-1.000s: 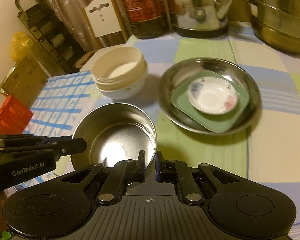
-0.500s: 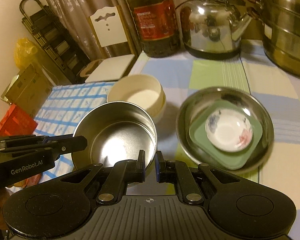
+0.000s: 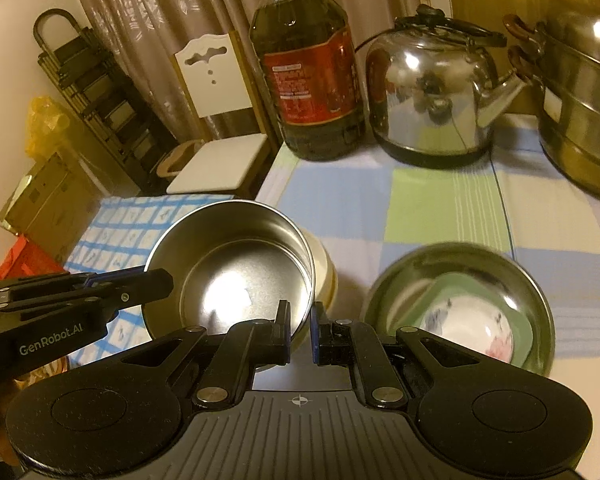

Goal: Organize plates and bowls
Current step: 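Lift the steel bowl and carry it over the stacked cream bowl, then lower the steel bowl into the cream bowl and open the left gripper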

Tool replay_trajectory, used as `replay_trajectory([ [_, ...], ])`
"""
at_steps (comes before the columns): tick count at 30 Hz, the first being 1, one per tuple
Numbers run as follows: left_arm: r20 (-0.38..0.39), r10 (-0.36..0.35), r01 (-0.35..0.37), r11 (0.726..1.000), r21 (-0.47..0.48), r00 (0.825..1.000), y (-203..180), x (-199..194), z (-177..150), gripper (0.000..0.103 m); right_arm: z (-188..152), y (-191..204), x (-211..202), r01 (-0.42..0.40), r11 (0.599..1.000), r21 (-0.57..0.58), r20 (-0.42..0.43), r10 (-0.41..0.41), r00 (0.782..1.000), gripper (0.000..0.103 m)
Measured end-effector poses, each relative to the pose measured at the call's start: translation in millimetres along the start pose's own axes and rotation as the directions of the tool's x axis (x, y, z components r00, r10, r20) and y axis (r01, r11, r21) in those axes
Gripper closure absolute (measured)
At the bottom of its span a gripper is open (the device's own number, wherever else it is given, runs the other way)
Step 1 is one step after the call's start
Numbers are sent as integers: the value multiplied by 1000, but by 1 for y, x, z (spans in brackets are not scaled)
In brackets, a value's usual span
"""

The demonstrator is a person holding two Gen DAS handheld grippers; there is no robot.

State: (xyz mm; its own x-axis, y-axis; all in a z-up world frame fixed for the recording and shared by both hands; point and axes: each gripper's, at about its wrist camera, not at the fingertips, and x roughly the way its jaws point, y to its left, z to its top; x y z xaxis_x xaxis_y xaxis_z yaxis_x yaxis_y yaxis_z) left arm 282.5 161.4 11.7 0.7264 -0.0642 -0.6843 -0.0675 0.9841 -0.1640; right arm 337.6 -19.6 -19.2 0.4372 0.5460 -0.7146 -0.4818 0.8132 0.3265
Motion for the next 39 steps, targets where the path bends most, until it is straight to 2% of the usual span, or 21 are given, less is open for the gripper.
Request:
replay_trajectory([
  [10,-23,13,-13,1000,-7,1000,16,32,14,94,25,-7,33,-5,1000,12,-15,5,1000,93],
  [39,-137,25,-32,998,-54,990,31,77,1,94,28,-23,76,-5,999,33,-123,9,992,93],
])
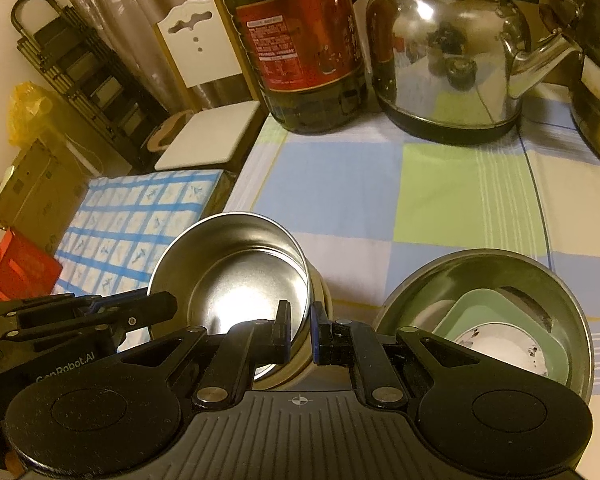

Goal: Organize plates and bowls
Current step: 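Lower the steel bowl into the cream bowl and open the left gripper, then withdraw the left gripper from the bowl stack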

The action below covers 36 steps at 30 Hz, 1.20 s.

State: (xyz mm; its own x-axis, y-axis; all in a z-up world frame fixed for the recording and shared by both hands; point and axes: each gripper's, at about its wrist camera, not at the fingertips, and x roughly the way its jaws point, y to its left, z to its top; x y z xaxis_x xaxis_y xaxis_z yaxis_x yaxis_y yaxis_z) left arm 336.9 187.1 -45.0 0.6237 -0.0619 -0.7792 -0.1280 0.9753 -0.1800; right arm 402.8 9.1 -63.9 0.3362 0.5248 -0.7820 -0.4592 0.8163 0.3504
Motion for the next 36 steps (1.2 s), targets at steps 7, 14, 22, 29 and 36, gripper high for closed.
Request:
replay_trajectory([
  [7,-5,5,-5,1000,-4,1000,1,3,-1,94,-1,-1,5,-3,1000,2,-13,3,1000,93],
  [14,-5,7,-7,1000,-2,1000,1,3,-1,94,-3,-1,5,-7,1000,5,-13,7,1000,93],
  [22,21,4,-4,1000,-6,1000,0,-4,-2,90,-4,-7,1,-32,999,42,8,31,999,92],
  [29,68,0,0,1000,3,998,-11,-32,-6,84,-13,-11,-27,-62,997,55,88,57,995,49],
  [36,79,-8,8,1000,10,997,-27,-66,-28,75,-37,-20,-66,-108,990,87,126,97,987,43],
])
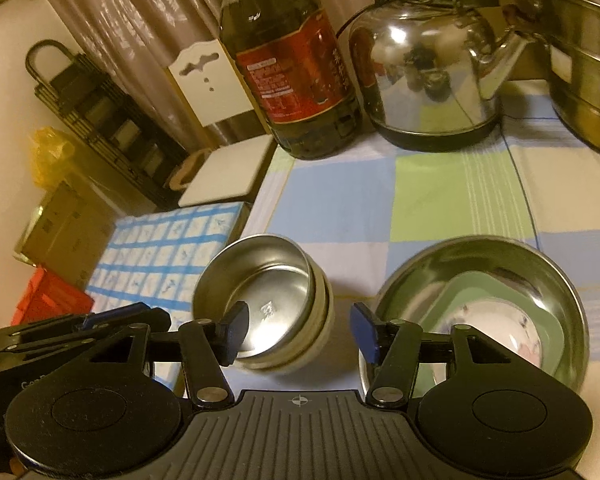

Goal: Organize plates and bowls
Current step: 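Withdraw the left gripper from the bowl stack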

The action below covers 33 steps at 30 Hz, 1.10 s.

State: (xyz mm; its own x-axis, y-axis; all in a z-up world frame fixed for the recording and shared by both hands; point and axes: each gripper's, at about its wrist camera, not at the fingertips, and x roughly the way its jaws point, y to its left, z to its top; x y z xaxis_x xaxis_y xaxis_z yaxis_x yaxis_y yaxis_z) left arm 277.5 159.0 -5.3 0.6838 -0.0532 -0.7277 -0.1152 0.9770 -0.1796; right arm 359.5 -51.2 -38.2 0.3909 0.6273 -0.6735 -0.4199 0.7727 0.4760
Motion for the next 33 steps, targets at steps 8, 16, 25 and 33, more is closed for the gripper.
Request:
replay_trajectory([
  [8,-23,-4,4,1000,3,1000,-30,-37,-41,73,-37,-11,-56,-23,1000,8,22,23,999,35],
  [16,-57,-6,6,1000,-10,998,-63,-60,-86,73,-87,-23,-106,-15,1000,-5,-1,15,1000,32],
  [25,-109,2,-6,999,-37,994,-99,-72,-132,73,-140,-48,-150,42,999,-33,-47,-44,998,29],
  [33,-137,29,-35,999,-40,990,-127,-75,-164,73,-171,-79,-170,110,993,-37,-92,-113,989,28],
])
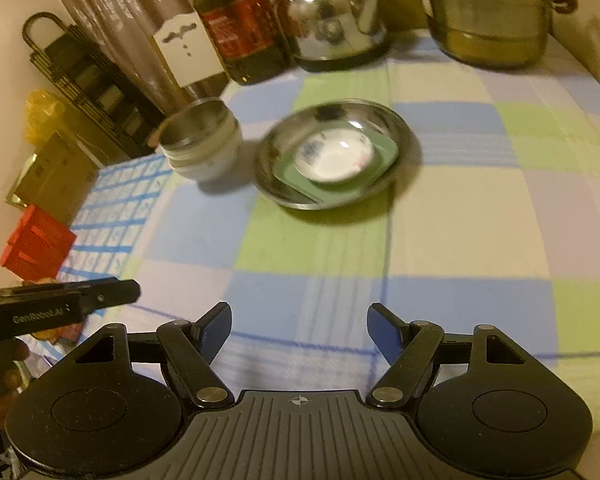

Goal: Organize plates and bowls
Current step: 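Withdraw the left gripper from the bowl stack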

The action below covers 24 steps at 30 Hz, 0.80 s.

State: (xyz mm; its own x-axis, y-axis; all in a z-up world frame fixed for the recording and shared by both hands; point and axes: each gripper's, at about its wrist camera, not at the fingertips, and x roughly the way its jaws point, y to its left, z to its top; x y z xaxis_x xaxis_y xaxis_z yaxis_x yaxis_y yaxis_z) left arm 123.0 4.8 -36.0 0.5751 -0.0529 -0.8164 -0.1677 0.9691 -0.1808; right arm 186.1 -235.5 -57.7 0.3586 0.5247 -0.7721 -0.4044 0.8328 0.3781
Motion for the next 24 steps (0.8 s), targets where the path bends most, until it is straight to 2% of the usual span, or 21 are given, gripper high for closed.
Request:
replay_trajectory([
  [9,-4,5,-5,1000,3,1000,-27,-4,-18,73,-21,-18,-14,22,999,-26,-24,-22,999,28],
  [24,8,44,-44,999,6,999,-48,-16,-26,73,-24,-25,-21,-13,999,-46,-33,11,999,28],
])
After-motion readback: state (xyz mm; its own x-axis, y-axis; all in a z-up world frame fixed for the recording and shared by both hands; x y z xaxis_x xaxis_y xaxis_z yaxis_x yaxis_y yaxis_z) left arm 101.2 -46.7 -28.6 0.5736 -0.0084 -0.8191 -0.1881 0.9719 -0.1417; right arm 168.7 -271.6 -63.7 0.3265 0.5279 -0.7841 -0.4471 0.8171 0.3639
